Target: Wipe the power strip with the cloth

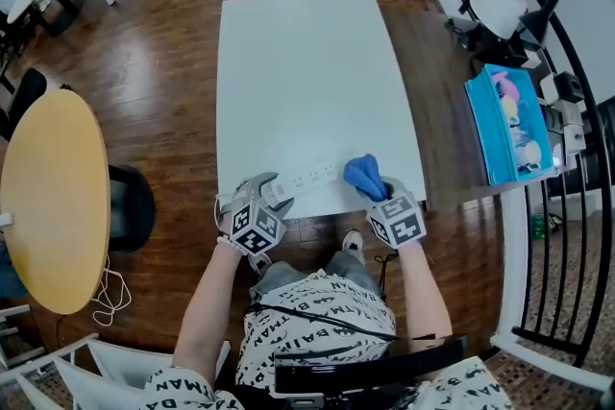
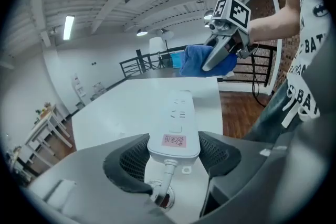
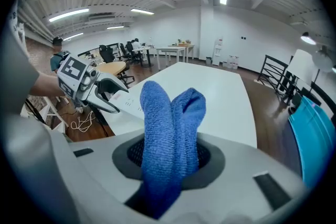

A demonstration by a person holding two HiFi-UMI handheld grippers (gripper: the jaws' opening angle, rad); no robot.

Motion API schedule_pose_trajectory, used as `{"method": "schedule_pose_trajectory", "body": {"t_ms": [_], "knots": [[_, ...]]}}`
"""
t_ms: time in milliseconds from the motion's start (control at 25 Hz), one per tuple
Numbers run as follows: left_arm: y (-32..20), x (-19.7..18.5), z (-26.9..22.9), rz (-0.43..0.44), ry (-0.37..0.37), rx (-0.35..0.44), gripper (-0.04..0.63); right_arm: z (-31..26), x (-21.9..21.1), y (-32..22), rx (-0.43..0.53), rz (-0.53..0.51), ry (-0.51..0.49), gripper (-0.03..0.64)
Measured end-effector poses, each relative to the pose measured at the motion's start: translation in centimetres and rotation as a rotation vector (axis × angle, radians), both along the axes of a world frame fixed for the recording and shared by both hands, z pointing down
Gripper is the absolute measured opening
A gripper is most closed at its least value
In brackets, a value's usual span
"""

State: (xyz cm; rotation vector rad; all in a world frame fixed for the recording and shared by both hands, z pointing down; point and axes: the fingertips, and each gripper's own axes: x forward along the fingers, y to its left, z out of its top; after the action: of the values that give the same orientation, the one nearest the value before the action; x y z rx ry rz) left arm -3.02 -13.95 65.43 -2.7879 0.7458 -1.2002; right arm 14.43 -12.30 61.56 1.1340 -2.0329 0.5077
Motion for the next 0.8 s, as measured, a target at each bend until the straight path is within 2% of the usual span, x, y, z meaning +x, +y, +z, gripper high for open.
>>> {"method": "schedule_pose_trajectory", "body": {"t_ms": [160, 320, 520, 800], "knots": [[0.2, -1.1, -3.5, -0.045, -0.02, 0.069, 0.29, -1.8, -1.5, -1.3, 0.059, -0.086, -0.024, 0.127], [0.3, -0.7, -6.3, -0.053, -0.034, 0.127, 0.29, -4.0, -2.3, -2.6, 0.127, -0.134, -0.025, 0.127], [1.1, 0.6, -8.6, -0.01, -0.057, 0.205, 0.29, -4.4, -3.7, -2.2, 0.132, -0.225, 0.072, 0.127], [2.0, 1.9, -8.6, 0.019, -0.088, 0.22, 0.29, -5.1, -7.2, 0.4, 0.114, -0.351, 0.053, 0.127]]}}
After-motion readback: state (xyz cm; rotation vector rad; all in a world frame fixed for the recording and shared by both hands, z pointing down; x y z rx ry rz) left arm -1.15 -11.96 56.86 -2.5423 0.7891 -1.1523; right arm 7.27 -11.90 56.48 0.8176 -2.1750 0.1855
